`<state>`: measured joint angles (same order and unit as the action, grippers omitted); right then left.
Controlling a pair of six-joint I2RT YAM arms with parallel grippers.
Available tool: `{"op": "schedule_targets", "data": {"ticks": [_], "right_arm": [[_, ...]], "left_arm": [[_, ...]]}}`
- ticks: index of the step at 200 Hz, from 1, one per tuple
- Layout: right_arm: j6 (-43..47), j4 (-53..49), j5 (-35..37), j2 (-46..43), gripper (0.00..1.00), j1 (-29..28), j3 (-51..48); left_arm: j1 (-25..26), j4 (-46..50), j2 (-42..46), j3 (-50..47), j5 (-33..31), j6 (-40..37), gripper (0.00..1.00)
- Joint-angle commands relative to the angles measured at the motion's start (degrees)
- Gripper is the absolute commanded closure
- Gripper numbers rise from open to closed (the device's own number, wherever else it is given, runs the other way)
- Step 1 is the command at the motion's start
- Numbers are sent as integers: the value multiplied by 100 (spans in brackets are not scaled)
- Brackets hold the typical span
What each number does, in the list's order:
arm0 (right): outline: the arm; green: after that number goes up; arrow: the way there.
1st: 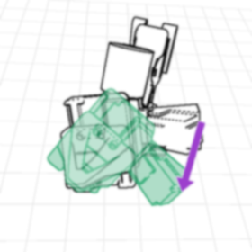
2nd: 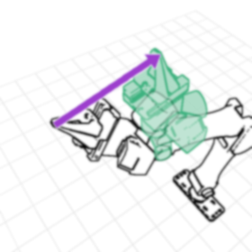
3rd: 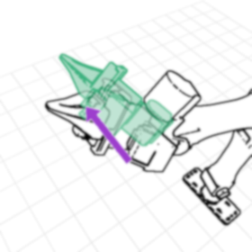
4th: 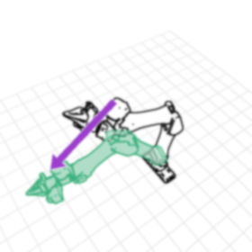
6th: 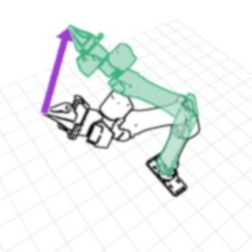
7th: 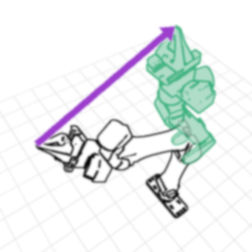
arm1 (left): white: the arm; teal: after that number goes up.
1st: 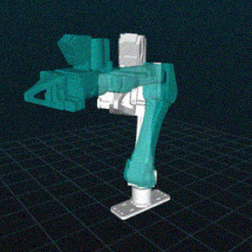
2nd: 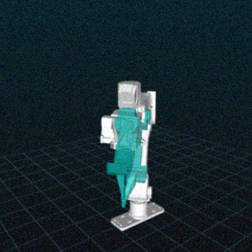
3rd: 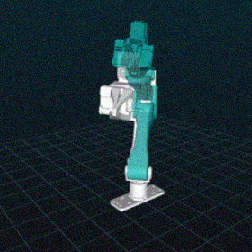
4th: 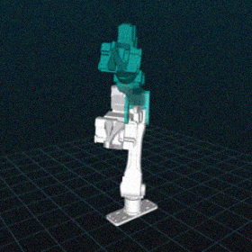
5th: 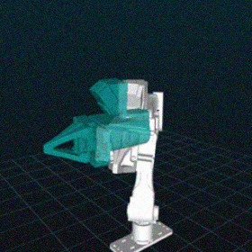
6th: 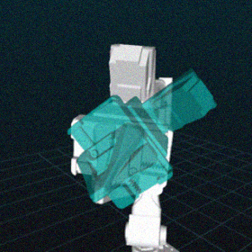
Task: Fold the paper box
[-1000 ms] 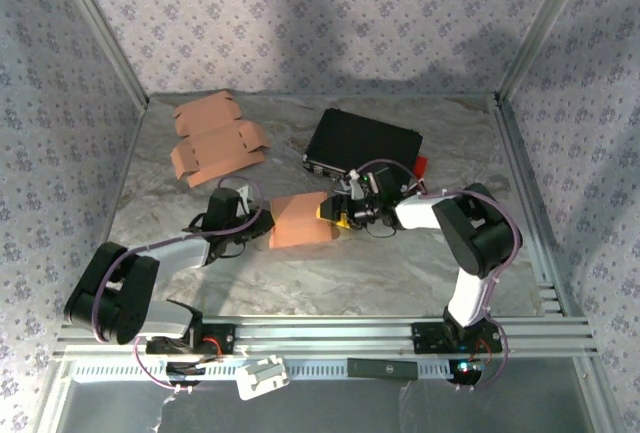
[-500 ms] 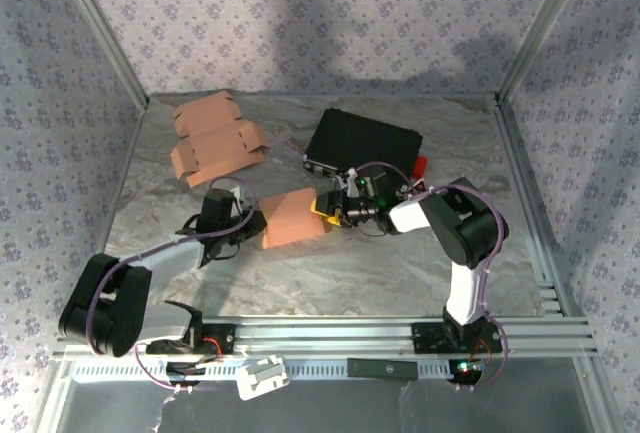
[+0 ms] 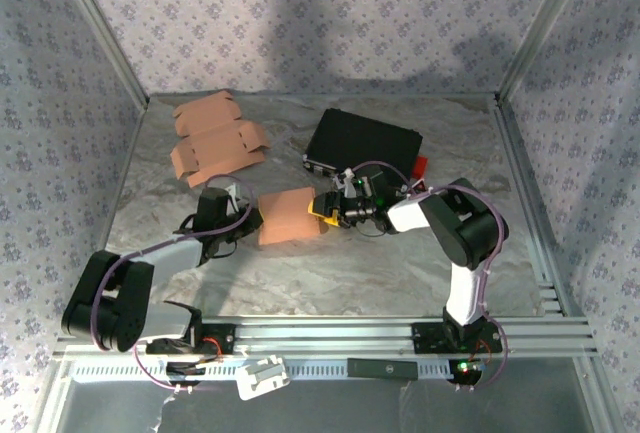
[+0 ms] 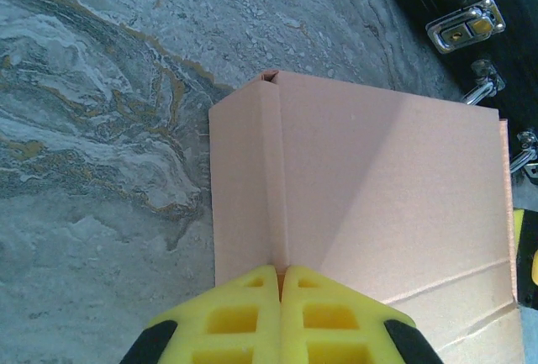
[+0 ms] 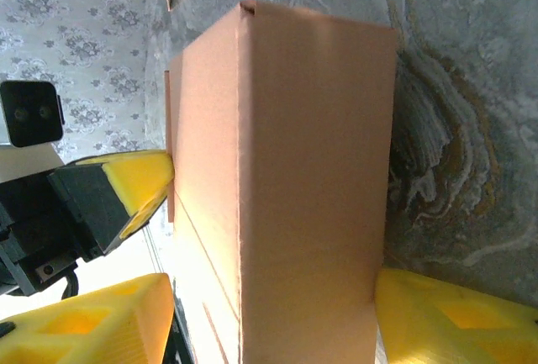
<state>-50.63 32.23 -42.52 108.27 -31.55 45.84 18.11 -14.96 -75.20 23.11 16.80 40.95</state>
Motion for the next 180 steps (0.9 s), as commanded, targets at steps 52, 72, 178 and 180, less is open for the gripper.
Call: {"op": "schedule_targets", "data": {"ticks": [52, 72, 178, 180], "right_arm": [[409, -604, -133, -214, 32, 116, -17], [415, -580, -129, -237, 31, 149, -14], [-455, 319, -291, 502, 42, -298, 855], [-463, 328, -292, 502, 42, -305, 862]], "left_arm": [[-20, 1512, -153, -94, -711, 30, 100], [-12, 1617, -114, -67, -765, 63, 100], [26, 1716, -7, 70, -765, -47, 100], [26, 1720, -2, 77, -765, -44, 100]]}}
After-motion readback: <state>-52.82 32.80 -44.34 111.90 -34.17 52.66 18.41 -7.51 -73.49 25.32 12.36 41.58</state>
